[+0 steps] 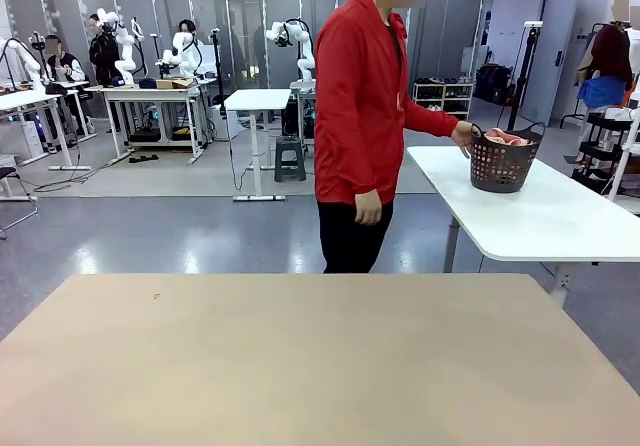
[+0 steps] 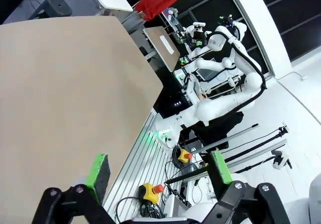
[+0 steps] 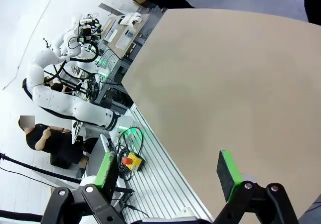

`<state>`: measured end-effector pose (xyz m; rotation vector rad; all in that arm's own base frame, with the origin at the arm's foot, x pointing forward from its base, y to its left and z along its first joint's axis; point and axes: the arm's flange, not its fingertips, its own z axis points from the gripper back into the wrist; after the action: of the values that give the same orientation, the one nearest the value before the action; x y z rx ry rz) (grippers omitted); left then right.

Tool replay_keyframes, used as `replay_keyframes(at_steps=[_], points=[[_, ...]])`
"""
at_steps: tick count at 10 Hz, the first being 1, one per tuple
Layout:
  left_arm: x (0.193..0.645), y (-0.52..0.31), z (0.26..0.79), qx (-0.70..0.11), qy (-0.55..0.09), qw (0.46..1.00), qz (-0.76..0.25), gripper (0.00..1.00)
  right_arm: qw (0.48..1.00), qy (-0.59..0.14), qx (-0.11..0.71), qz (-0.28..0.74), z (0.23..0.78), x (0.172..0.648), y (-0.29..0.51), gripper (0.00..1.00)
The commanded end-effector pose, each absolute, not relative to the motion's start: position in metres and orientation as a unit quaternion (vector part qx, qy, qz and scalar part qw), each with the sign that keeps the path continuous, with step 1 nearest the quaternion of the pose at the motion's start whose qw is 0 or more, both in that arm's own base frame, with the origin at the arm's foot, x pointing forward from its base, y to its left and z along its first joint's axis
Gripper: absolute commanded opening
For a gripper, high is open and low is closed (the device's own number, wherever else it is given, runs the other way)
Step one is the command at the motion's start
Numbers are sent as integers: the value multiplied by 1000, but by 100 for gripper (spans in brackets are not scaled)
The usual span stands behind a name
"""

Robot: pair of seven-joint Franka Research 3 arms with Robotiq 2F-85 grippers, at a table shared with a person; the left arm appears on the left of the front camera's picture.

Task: Fold the towel.
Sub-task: Grab the top end of the 100 cm Hotel Towel extended by the human.

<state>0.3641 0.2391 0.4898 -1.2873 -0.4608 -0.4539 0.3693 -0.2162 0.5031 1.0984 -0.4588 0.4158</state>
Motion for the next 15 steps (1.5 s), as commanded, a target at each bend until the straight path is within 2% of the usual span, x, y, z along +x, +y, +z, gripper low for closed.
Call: replay_keyframes(at_steps=[1,15], points=[[362,240,489,-592,-210,748,-213,100,803,-217,518,198,502,369,-215,100],[362,240,489,-592,-210,748,-213,100,803,-217,518,198,502,369,-215,100]])
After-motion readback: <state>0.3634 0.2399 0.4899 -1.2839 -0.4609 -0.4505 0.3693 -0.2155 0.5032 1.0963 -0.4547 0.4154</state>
